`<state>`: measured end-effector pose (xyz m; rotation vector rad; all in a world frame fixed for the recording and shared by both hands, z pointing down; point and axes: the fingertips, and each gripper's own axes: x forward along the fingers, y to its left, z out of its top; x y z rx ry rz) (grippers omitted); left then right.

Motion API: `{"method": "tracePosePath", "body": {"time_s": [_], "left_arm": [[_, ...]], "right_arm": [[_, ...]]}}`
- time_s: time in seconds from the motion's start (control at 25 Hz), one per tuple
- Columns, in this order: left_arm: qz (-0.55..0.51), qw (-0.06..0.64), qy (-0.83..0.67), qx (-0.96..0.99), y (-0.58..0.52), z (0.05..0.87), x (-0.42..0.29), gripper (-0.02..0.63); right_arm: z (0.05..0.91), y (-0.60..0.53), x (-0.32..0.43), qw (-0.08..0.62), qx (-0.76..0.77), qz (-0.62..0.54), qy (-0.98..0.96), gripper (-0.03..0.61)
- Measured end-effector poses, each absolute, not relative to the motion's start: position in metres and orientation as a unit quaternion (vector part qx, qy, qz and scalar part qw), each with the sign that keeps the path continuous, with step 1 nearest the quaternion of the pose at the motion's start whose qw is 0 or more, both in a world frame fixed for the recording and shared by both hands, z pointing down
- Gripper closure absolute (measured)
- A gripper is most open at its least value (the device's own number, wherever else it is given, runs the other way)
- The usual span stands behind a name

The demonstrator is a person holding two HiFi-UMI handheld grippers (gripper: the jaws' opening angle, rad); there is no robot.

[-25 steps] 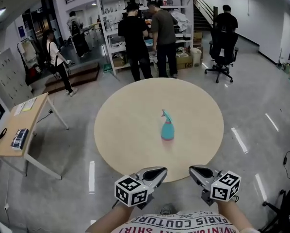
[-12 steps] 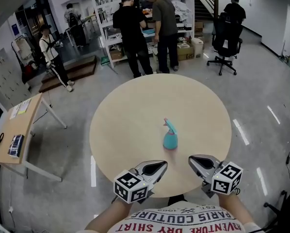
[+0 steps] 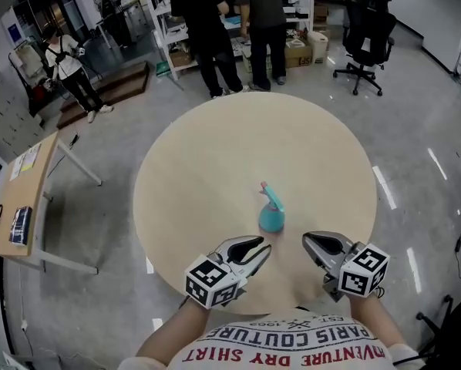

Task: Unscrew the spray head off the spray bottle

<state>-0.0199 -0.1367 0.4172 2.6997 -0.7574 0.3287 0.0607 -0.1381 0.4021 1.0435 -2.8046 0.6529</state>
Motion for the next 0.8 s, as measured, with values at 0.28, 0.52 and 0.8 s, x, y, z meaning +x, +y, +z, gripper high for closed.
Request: {"method": "tracePosePath", "body": {"time_s": [0.28,0.52,0.8], "left_arm": [[0.186,0.118,-0.295,0.930,-0.217,0.483,-0.011,0.337],[0.216,0.103,-0.286,0.928,-0.251,0.527,0.010,0.256],[0.224,0.088,-0.285,0.928,-0.255,0.533,0.010,0.322]], "right_arm": [[0.433,-0.179,0.070,0.063,0.337,0.236,-0.909,0.581],[0.458,-0.206,0.070,0.078,0.328,0.263,-0.904,0.581],[0.468,-0.207,0.067,0.088,0.325,0.266,-0.903,0.581]]}}
